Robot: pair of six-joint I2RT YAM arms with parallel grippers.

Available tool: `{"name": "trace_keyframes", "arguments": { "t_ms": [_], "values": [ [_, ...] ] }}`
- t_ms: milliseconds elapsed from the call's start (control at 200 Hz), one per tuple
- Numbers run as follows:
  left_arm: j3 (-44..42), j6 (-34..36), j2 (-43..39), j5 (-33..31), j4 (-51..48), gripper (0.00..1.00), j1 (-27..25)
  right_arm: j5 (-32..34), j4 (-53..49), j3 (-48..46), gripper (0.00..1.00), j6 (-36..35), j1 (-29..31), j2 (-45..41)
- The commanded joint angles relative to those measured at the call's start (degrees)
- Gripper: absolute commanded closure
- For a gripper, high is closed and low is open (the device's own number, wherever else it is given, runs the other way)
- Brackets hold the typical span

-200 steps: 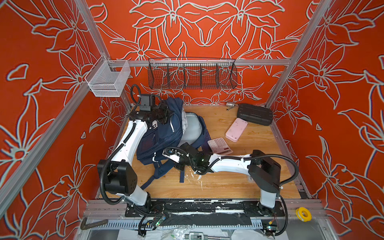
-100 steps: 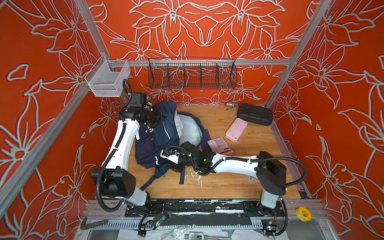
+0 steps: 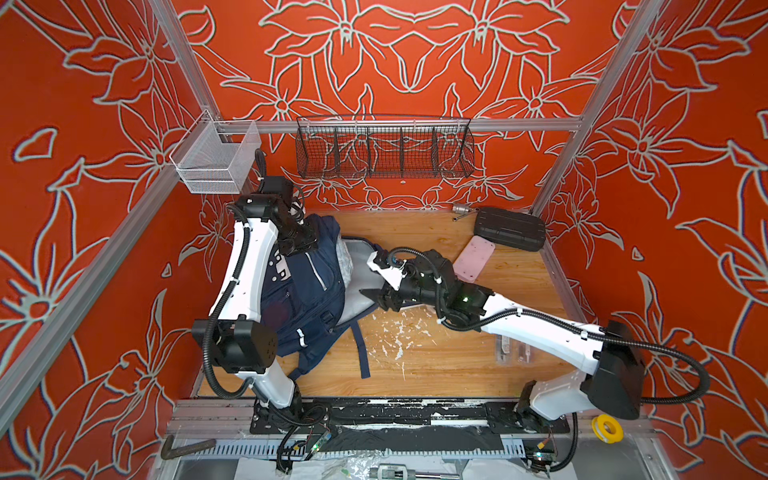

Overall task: Pack the student bag
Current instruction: 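Release the zipper and move the right gripper over the dark blue book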

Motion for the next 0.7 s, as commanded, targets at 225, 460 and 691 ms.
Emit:
{"name": "trace_keyframes", "arguments": {
  "t_ms": [225, 460, 691],
  "values": [
    [-3.54, 6.68, 3.08, -11.31, -0.66, 1.0, -4.41, 8.95, -15.66, 4.15, 0.34, 8.73, -11.58, 6.28],
    [0.24, 5.14, 10.65, -10.56, -6.42, 1.0, -6.03, 7.15, -21.36, 9.57, 0.34, 10.08, -16.52, 15.09],
    [-1.46, -1.29, 6.83, -3.01, 0.17, 0.52, -8.55, 0.74, -25.11, 13.33, 0.34, 10.41, -21.86, 20.07]
  ]
}}
